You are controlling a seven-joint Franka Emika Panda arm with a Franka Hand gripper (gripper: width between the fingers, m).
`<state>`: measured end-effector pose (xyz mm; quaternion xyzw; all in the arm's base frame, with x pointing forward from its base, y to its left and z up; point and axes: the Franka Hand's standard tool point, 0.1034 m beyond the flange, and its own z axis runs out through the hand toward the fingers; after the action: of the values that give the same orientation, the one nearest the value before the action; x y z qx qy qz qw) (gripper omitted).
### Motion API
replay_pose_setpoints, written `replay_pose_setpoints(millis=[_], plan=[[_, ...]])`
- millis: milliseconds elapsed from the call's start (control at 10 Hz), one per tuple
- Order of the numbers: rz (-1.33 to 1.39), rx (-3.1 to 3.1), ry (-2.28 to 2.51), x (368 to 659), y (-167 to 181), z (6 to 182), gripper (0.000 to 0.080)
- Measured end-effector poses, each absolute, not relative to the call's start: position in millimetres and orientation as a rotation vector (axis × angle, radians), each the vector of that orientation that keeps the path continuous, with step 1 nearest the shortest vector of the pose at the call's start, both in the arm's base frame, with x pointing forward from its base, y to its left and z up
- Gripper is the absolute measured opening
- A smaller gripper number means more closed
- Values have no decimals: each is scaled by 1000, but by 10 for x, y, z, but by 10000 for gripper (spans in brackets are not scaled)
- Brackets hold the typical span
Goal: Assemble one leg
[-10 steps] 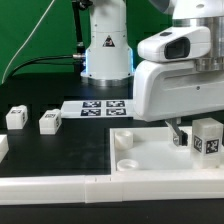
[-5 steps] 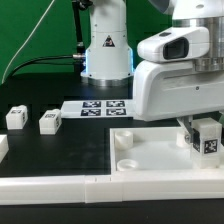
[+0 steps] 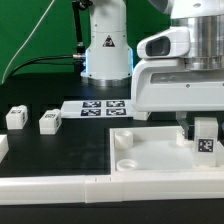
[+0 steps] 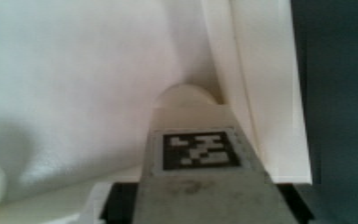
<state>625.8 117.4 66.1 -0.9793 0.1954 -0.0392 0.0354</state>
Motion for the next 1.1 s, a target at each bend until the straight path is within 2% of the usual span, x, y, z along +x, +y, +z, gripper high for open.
replay_pose_setpoints(millis=[400, 700, 800, 900, 1000, 1100], plan=[[-99, -2896, 1128, 6231, 959, 643, 304], [-112, -2870, 1235, 6224, 893, 644, 308], [-112, -2872, 1230, 6222, 899, 639, 412], [-111, -2872, 1230, 6221, 898, 638, 580], [-111, -2872, 1230, 6221, 899, 636, 628], [-111, -2873, 1230, 6220, 899, 635, 628]])
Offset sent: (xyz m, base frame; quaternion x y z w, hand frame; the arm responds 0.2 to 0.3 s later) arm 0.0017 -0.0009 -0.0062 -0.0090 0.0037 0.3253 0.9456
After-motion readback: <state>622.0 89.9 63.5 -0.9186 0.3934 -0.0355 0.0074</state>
